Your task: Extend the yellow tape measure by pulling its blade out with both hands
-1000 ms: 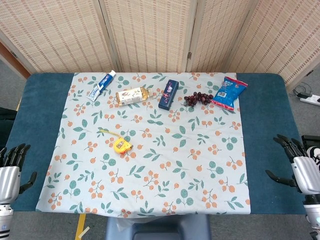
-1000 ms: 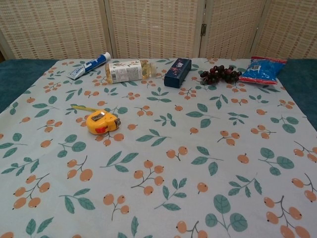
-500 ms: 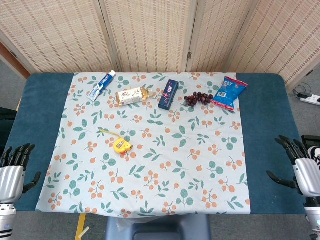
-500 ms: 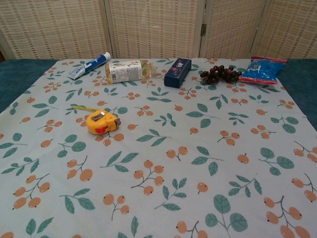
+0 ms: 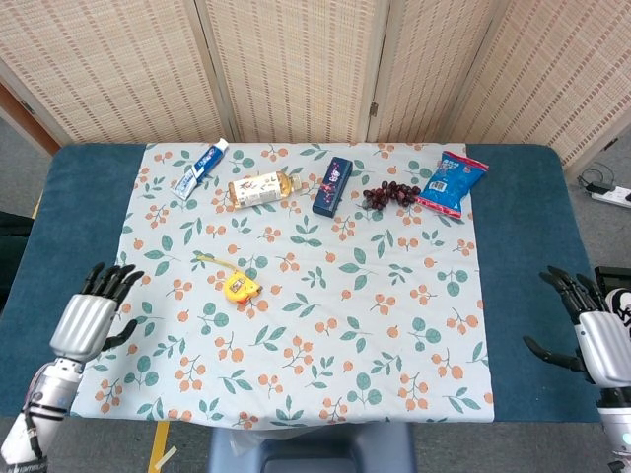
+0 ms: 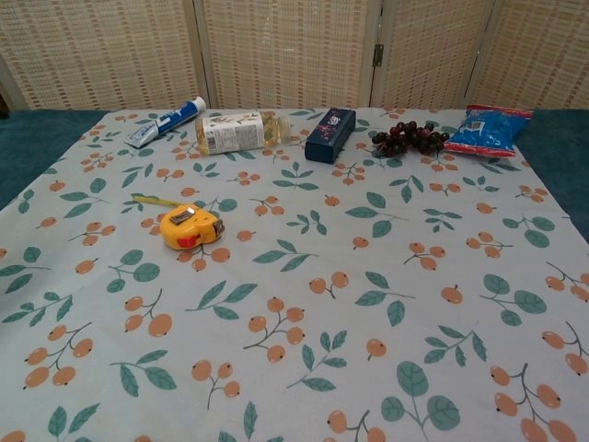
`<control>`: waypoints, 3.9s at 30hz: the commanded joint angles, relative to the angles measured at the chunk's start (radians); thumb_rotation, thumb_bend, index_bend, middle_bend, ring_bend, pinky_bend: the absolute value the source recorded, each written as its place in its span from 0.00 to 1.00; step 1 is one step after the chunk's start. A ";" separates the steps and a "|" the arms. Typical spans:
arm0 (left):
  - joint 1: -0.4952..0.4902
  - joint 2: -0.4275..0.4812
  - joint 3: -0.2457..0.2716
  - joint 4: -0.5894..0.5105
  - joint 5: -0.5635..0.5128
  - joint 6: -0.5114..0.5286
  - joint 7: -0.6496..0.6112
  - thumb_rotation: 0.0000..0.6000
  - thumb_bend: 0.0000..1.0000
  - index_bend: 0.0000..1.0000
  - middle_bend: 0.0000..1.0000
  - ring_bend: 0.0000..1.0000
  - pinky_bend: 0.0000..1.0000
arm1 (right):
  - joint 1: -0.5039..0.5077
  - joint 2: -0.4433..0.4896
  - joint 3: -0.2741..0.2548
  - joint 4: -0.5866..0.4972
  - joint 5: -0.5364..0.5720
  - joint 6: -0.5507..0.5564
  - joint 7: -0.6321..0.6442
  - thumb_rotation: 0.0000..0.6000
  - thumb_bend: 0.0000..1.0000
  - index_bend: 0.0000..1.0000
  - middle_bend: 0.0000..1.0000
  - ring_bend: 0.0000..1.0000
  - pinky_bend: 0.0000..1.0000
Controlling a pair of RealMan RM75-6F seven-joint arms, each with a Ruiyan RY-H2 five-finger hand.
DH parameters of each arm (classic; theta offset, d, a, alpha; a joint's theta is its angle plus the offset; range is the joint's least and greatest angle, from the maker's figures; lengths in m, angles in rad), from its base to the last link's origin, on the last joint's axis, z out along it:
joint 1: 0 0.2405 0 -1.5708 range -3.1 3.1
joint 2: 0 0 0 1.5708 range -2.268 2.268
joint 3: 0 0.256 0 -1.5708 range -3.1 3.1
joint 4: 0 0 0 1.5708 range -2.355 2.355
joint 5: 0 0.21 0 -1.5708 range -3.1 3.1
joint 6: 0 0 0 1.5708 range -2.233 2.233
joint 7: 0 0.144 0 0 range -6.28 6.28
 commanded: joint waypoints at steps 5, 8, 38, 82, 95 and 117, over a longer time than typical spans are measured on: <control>-0.242 -0.112 -0.030 0.229 0.086 -0.260 -0.135 1.00 0.40 0.17 0.14 0.10 0.00 | 0.013 0.004 0.007 -0.019 0.000 -0.021 -0.022 1.00 0.24 0.15 0.13 0.17 0.06; -0.308 -0.146 -0.024 0.281 0.101 -0.336 -0.183 1.00 0.39 0.17 0.14 0.09 0.00 | 0.014 0.005 0.008 -0.023 0.003 -0.026 -0.029 1.00 0.24 0.15 0.13 0.17 0.06; -0.532 -0.423 0.076 0.691 0.139 -0.513 -0.271 1.00 0.39 0.22 0.14 0.10 0.00 | -0.007 0.005 0.018 -0.038 0.046 -0.030 -0.048 1.00 0.24 0.15 0.13 0.18 0.06; -0.452 -0.230 -0.100 -0.033 -0.319 -0.314 0.128 1.00 0.40 0.65 0.59 0.46 0.08 | 0.413 -0.179 0.183 -0.234 0.180 -0.469 -0.326 1.00 0.24 0.36 0.09 0.11 0.06; -0.490 -0.292 -0.136 -0.132 -0.442 -0.226 0.301 1.00 0.41 0.65 0.59 0.46 0.07 | 0.582 -0.329 0.244 -0.196 0.452 -0.567 -0.450 1.00 0.24 0.40 0.09 0.12 0.06; -0.524 -0.380 -0.131 -0.155 -0.464 -0.147 0.429 1.00 0.41 0.65 0.59 0.46 0.06 | 0.696 -0.381 0.247 -0.151 0.594 -0.583 -0.489 1.00 0.24 0.43 0.11 0.13 0.06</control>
